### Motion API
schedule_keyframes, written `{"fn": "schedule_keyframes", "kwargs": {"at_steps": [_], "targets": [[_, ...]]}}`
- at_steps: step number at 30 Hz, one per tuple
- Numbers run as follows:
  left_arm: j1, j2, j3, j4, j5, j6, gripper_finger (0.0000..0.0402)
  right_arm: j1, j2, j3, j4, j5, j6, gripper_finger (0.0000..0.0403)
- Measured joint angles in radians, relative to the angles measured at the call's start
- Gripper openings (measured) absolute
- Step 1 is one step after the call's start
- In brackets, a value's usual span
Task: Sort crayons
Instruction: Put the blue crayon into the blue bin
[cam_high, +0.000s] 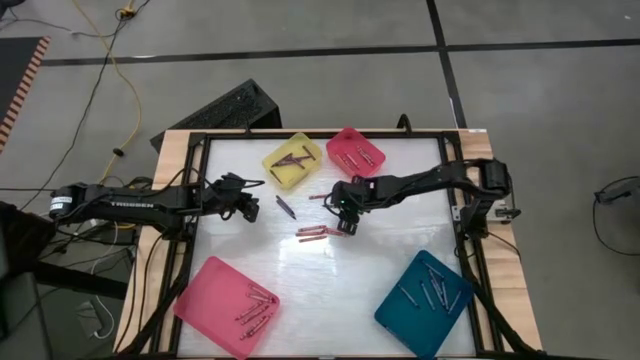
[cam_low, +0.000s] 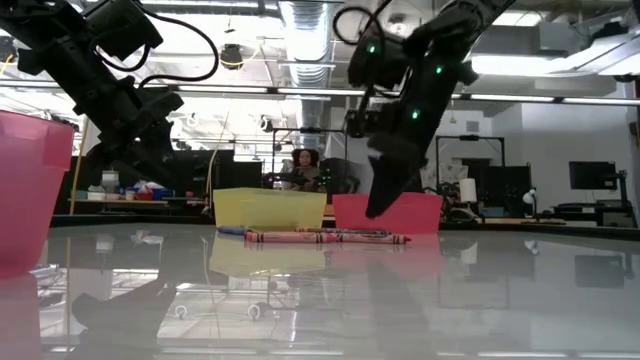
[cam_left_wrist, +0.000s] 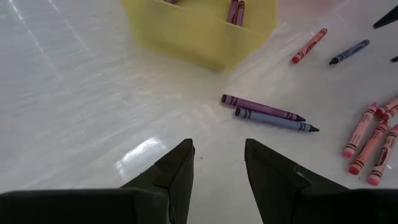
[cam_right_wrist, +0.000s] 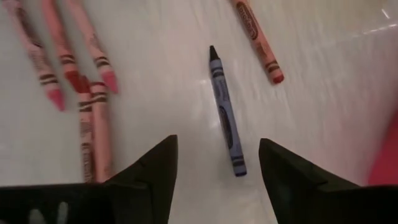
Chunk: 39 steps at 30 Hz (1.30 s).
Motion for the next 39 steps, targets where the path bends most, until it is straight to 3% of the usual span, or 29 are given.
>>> {"fn": "schedule_keyframes", "kwargs": {"at_steps": [16,30,34,39], "targets": [[0.000,0.000,0.000,0.000,-0.037,-0.019,0.0133,-0.091,0.054,0.000,0.014,-0.058,-0.052,0.0219],[0.000,0.000,0.000,-0.001,-0.039,-0.019,0.0133,-0.097,0.098,0.003,0.062,-0.090,-0.052,0.0218],[0.000,0.000,0.000,-0.001,-0.039,-0.019,0.0133,-0.105,0.091,0.003,0.047,-0.089,-0.032,0.0200],[0.000,0.000,0.000,-0.001,-0.039,-0.024,0.0133,-0.110,0.090,0.003,0.013,-0.095,0.007,0.0150]]}}
